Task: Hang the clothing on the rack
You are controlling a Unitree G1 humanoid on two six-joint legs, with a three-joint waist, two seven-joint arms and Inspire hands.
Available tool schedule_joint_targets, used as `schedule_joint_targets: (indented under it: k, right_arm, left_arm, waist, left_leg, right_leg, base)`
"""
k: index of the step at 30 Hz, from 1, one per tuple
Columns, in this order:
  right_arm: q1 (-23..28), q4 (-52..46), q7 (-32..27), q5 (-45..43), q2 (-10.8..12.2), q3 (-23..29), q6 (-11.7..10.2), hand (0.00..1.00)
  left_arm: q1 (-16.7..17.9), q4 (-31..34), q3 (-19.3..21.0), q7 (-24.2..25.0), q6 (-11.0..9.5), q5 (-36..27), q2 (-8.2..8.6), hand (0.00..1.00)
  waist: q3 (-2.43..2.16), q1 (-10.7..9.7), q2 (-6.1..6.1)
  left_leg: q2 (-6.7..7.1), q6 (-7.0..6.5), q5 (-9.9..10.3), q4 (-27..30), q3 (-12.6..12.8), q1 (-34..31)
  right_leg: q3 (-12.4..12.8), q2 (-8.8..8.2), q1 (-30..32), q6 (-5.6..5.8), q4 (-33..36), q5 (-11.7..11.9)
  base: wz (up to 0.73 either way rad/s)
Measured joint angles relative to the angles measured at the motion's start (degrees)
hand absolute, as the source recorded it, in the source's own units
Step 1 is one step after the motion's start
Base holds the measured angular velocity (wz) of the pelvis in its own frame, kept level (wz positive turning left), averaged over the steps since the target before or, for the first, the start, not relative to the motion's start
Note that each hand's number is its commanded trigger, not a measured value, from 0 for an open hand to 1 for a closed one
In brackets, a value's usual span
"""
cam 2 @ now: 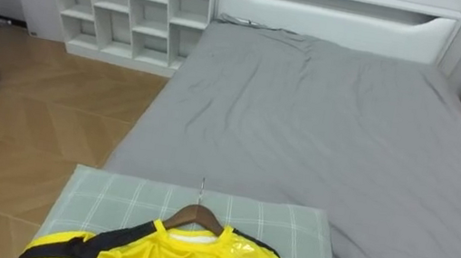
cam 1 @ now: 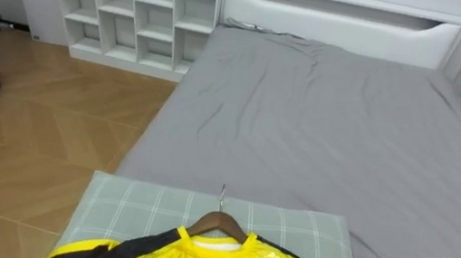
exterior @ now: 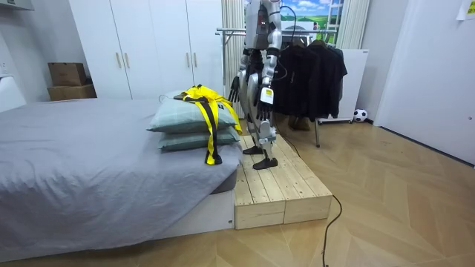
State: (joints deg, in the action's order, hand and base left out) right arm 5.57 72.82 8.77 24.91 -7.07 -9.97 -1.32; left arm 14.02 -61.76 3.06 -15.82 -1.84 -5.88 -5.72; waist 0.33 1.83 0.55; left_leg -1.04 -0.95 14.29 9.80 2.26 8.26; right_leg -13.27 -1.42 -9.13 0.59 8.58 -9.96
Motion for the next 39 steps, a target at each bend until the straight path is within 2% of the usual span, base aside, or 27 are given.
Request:
schedule_joint_targets:
  k: [3,6,14,19,21,23,25,26,32,34,39]
  right_arm:
    - [0.0,0.0,0.0,0.1,0.0,0.0,0.0,0.00]
    - [0.0,0.1,-0.2,0.0,0.0,0.0,0.0,0.00]
    - [0.2,0.2,-2.3,-0.2,0.0,1.2,0.1,0.00]
    - [0.5,0.2,-2.4,-0.9,0.0,3.0,0.0,0.00]
    - [0.8,0.1,-2.4,-1.7,0.0,4.5,-0.1,0.00]
    - [1.0,-0.1,-2.6,-2.6,0.0,5.2,-0.4,0.00]
    - [1.3,-0.7,-3.0,-2.9,0.0,5.8,-0.6,0.00]
    - [1.3,-0.9,-3.1,-3.2,0.0,5.8,-0.6,0.00]
    - [1.4,-1.8,-4.3,-8.1,-0.1,6.9,-0.7,0.00]
    - [1.3,-1.8,-4.3,-8.8,-0.4,6.9,-0.8,0.00]
    - [1.5,-1.8,-4.2,-8.8,-0.4,6.9,-1.2,0.00]
  left_arm:
    - [0.0,0.0,0.1,-0.1,0.0,-0.3,0.00,0.00]
    - [-0.1,0.0,0.1,-0.7,-0.2,-0.2,-0.01,0.00]
    - [0.8,2.7,4.0,-6.7,-1.1,-0.1,-0.39,0.00]
    - [1.2,3.8,8.3,-13.2,-3.4,2.1,-0.41,0.00]
    - [1.4,4.7,9.2,-15.2,-3.6,3.3,-0.42,0.00]
    - [1.7,5.6,9.2,-17.4,-4.0,4.1,-0.43,0.00]
    - [1.6,5.7,9.1,-19.8,-5.7,4.4,-0.50,0.00]
    - [1.6,6.0,9.2,-20.2,-5.8,4.4,-0.51,0.00]
    - [1.9,10.2,9.1,-25.1,-6.1,13.9,-0.66,0.00]
    - [1.5,10.9,8.9,-26.5,-7.0,17.1,-0.93,0.00]
    - [1.5,13.7,8.6,-28.9,-7.3,21.3,-1.46,0.00]
  waist:
    - [-0.11,0.1,-0.08]
    - [0.01,0.1,0.12]
    - [0.00,0.3,-0.02]
    - [-0.19,0.3,-0.53]
    - [-0.17,0.3,-0.72]
    - [-0.18,0.2,-0.97]
    - [-0.18,0.1,-1.27]
    - [-0.15,0.0,-1.27]
    - [-0.17,0.0,-1.51]
    - [-0.15,-0.1,-1.49]
    - [-0.19,0.0,-1.42]
  left_leg:
    - [0.00,0.00,0.0,0.0,0.0,0.2]
    - [0.00,0.00,0.0,0.1,0.0,0.6]
    - [0.01,0.00,0.0,-0.1,0.0,1.1]
    - [0.02,0.00,0.0,-0.1,0.0,1.3]
    - [0.02,-0.01,0.0,-0.1,-0.1,1.3]
    - [0.04,-0.01,0.0,-0.1,-0.4,1.3]
    - [0.08,-0.01,0.0,-0.1,-0.8,1.2]
    - [0.09,-0.01,0.0,-0.1,-0.9,1.2]
    - [0.26,-0.02,0.0,0.1,-1.3,1.0]
    - [0.39,-0.04,0.0,0.1,-1.6,1.1]
    - [0.57,-0.04,0.0,0.0,-1.6,1.2]
  right_leg:
    - [0.0,-0.01,-0.1,0.00,0.0,0.0]
    - [0.0,-0.02,-0.4,0.00,0.0,0.0]
    - [0.4,0.10,-0.9,0.00,-0.1,0.0]
    - [0.5,0.11,-1.1,0.00,0.0,0.0]
    - [0.4,0.09,-1.0,0.00,0.0,0.0]
    - [0.4,0.07,-1.0,0.00,0.0,0.0]
    - [0.1,0.05,-1.1,0.00,0.0,0.0]
    - [0.1,0.04,-1.1,0.00,0.0,0.0]
    - [-0.6,-0.14,-1.3,0.02,-0.1,0.0]
    - [-0.8,-0.29,-1.6,0.10,-0.2,-0.1]
    - [-0.7,-0.36,-1.8,0.17,-0.8,-0.1]
  base:
    - [0.00]
    - [0.00]
    - [0.00]
    - [0.00]
    - [0.00]
    - [0.02]
    - [0.06]
    - [0.05]
    - [0.06]
    - [0.05]
    - [0.00]
